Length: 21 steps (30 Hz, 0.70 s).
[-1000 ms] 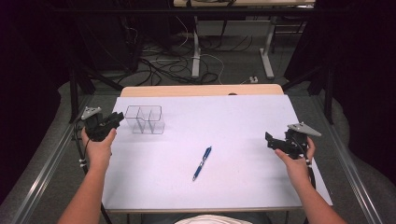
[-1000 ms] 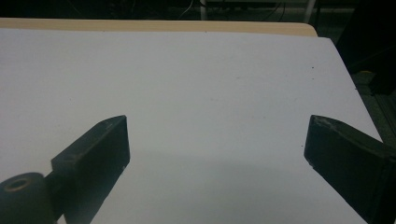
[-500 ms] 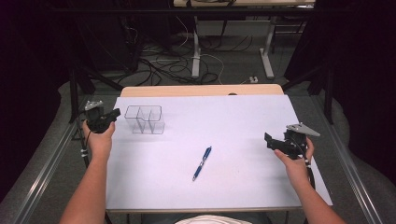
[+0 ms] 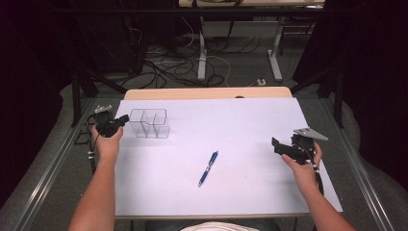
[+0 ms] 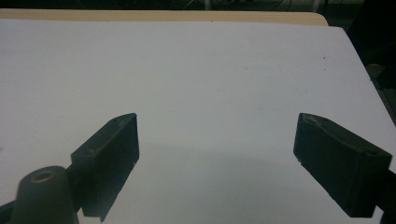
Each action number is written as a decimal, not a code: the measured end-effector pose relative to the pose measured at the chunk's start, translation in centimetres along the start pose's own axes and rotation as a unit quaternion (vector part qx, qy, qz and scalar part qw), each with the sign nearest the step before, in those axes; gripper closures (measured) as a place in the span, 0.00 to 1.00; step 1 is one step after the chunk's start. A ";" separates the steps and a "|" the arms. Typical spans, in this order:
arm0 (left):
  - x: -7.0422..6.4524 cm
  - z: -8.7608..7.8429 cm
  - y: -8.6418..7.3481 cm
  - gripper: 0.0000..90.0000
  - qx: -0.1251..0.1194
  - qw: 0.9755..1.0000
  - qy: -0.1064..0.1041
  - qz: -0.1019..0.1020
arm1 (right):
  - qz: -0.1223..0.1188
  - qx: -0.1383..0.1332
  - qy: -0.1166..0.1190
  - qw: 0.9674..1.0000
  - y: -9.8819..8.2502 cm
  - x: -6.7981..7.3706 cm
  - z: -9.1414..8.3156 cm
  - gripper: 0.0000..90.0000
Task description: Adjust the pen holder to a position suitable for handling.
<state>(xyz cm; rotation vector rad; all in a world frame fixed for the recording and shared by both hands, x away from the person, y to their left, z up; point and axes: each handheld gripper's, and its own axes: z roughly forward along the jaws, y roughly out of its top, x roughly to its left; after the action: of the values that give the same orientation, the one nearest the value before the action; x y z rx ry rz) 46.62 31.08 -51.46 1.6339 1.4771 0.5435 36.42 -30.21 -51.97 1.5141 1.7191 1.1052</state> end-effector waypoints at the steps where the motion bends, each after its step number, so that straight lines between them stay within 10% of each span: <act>1: 0.0 0.1 0.0 1.00 0.004 1.000 -0.001 0.003 | -0.002 0.003 0.004 1.000 0.0 0.0 -0.1 0.16; 21: -0.2 0.6 -0.3 1.00 0.004 1.000 -0.030 0.004 | -0.006 0.009 0.006 1.000 -0.1 0.0 0.2 0.16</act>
<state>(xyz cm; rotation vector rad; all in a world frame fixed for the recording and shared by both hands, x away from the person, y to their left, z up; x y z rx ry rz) 46.94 30.68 -51.98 1.6494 1.4312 0.4909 36.50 -30.14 -52.16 1.5087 1.7480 1.0995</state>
